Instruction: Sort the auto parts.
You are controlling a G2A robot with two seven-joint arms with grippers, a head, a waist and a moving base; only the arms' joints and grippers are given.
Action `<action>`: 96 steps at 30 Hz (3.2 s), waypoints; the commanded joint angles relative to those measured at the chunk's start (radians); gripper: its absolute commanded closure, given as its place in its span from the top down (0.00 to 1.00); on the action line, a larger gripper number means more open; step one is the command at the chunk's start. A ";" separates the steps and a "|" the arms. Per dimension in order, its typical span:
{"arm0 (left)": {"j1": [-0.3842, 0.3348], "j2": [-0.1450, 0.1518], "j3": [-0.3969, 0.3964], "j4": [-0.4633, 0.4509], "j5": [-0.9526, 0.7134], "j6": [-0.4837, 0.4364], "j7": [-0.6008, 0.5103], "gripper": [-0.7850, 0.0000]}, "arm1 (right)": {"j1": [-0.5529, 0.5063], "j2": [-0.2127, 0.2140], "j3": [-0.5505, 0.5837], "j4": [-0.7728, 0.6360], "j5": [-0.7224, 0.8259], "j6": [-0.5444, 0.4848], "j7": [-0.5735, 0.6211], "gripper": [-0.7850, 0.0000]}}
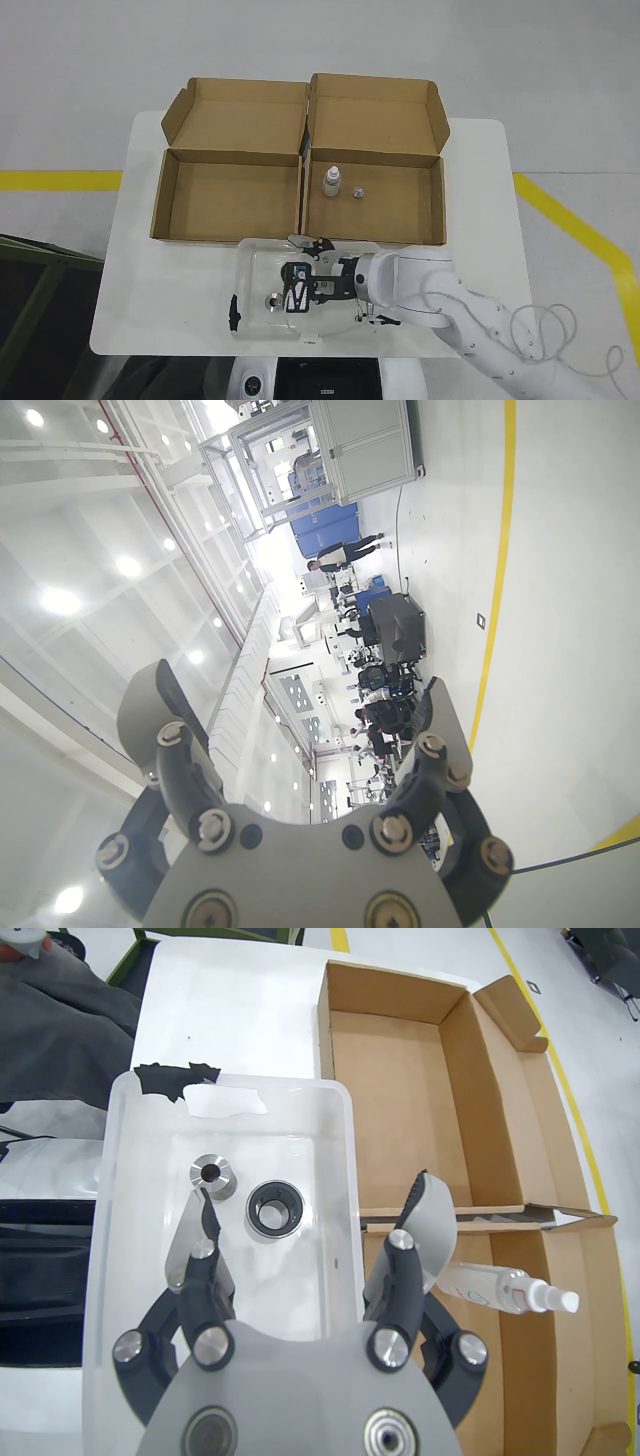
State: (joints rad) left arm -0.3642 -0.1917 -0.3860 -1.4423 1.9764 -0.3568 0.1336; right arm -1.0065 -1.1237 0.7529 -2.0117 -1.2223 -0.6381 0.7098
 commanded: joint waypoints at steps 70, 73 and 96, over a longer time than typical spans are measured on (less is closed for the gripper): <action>0.000 0.000 0.000 0.000 0.000 0.000 0.000 1.00 | 0.123 -0.129 -0.164 0.343 -0.046 -0.004 -0.020 0.13; 0.000 0.000 0.000 0.000 0.000 0.000 0.000 1.00 | 0.122 -0.129 -0.156 0.333 -0.039 -0.016 -0.028 0.00; 0.000 0.000 0.000 0.000 0.000 0.000 0.000 1.00 | 0.086 -0.112 -0.068 0.240 0.033 -0.103 -0.097 0.00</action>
State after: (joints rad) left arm -0.3642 -0.1917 -0.3860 -1.4423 1.9764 -0.3568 0.1336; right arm -0.9204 -1.2368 0.6809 -1.7662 -1.1917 -0.7384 0.6138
